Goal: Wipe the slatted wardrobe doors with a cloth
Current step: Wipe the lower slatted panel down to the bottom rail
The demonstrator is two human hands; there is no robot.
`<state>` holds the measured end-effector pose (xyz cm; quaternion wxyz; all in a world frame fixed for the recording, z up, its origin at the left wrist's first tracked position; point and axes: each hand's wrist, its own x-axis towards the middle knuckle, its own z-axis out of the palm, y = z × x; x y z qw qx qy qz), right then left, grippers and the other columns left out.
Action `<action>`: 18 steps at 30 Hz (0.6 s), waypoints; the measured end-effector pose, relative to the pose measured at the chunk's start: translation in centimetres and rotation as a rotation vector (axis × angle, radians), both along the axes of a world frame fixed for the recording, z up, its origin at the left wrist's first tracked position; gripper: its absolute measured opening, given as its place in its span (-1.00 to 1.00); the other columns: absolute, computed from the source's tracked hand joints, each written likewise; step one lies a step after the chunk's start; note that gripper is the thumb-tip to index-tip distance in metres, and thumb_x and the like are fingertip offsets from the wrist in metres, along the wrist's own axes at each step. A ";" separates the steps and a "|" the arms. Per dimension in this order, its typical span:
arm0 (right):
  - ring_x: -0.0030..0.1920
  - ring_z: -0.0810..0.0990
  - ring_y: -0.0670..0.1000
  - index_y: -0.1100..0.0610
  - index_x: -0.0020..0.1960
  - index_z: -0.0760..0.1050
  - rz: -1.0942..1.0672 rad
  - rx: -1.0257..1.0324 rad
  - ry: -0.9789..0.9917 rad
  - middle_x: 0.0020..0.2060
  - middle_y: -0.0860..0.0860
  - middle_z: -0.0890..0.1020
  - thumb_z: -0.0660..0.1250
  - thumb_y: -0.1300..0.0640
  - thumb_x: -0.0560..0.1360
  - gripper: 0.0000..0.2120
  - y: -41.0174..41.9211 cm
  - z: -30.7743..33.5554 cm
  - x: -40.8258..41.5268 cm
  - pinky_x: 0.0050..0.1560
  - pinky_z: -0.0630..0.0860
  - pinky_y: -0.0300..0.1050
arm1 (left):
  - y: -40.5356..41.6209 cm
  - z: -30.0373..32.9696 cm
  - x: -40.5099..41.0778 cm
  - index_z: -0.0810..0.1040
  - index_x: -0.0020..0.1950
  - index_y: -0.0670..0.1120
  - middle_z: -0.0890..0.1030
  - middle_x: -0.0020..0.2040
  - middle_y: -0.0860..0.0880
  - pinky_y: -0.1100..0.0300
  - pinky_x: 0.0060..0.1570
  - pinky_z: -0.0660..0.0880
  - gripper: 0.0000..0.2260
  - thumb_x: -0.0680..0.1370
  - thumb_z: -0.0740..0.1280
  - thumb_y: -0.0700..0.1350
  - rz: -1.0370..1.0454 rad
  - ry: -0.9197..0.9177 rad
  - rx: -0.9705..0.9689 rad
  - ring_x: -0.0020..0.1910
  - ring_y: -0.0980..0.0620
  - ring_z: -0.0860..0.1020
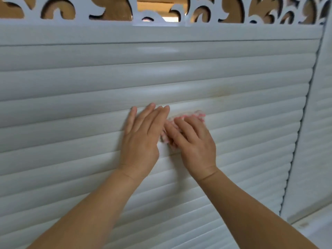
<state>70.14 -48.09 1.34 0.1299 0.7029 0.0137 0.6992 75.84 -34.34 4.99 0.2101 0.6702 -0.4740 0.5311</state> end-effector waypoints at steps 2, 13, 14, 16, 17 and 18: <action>0.10 0.46 0.16 0.15 0.16 0.61 -0.022 0.067 0.021 0.08 0.10 0.60 0.18 0.30 0.58 -0.72 -4.2 -0.7 -1.0 0.02 0.56 0.08 | -0.7 -0.2 -0.3 0.27 0.38 -0.12 0.51 0.27 -0.11 -0.06 0.42 0.07 -0.40 0.34 0.01 -0.37 0.054 -0.005 -0.016 0.35 -0.05 0.32; 0.06 0.54 0.16 0.09 0.20 0.53 0.047 0.138 0.028 -0.01 0.05 0.62 0.24 0.25 0.48 -0.68 -5.0 0.0 -1.6 -0.04 0.55 0.02 | -5.2 0.6 -2.1 0.30 0.36 -0.16 0.52 0.24 -0.15 0.01 0.38 0.14 -0.40 0.32 -0.04 -0.35 0.076 0.013 -0.013 0.31 -0.07 0.34; 0.02 0.58 0.14 0.08 0.19 0.49 0.051 0.100 0.034 -0.05 0.02 0.65 0.23 0.25 0.47 -0.69 -5.0 0.6 -1.8 -0.07 0.55 -0.02 | -5.2 0.6 -2.0 0.32 0.35 -0.17 0.53 0.23 -0.16 -0.01 0.37 0.15 -0.41 0.33 -0.03 -0.35 0.088 0.011 -0.020 0.29 -0.08 0.34; -0.01 0.61 0.09 0.08 0.10 0.51 0.073 0.056 0.015 -0.08 -0.03 0.67 0.23 0.23 0.45 -0.75 -5.7 1.2 -2.4 -0.13 0.55 -0.07 | -5.6 0.3 -2.2 0.33 0.34 -0.20 0.55 0.20 -0.18 -0.04 0.33 0.19 -0.41 0.32 -0.02 -0.36 0.133 -0.006 -0.024 0.26 -0.08 0.36; 0.00 0.59 0.07 0.08 0.03 0.57 0.086 0.033 0.000 -0.08 -0.04 0.67 0.25 0.22 0.44 -0.79 -6.2 1.4 -2.5 -0.14 0.54 -0.08 | -5.8 0.2 -2.2 0.34 0.34 -0.20 0.56 0.18 -0.18 -0.05 0.32 0.20 -0.42 0.32 -0.01 -0.36 0.158 -0.004 -0.035 0.24 -0.08 0.38; 0.02 0.56 0.05 0.06 -0.03 0.62 0.087 0.028 -0.004 -0.07 -0.05 0.67 0.26 0.21 0.44 -0.80 -6.6 1.5 -2.5 -0.14 0.51 -0.09 | -6.0 0.2 -2.3 0.35 0.34 -0.20 0.56 0.16 -0.19 -0.06 0.32 0.21 -0.42 0.32 -0.01 -0.37 0.176 0.003 -0.051 0.21 -0.07 0.39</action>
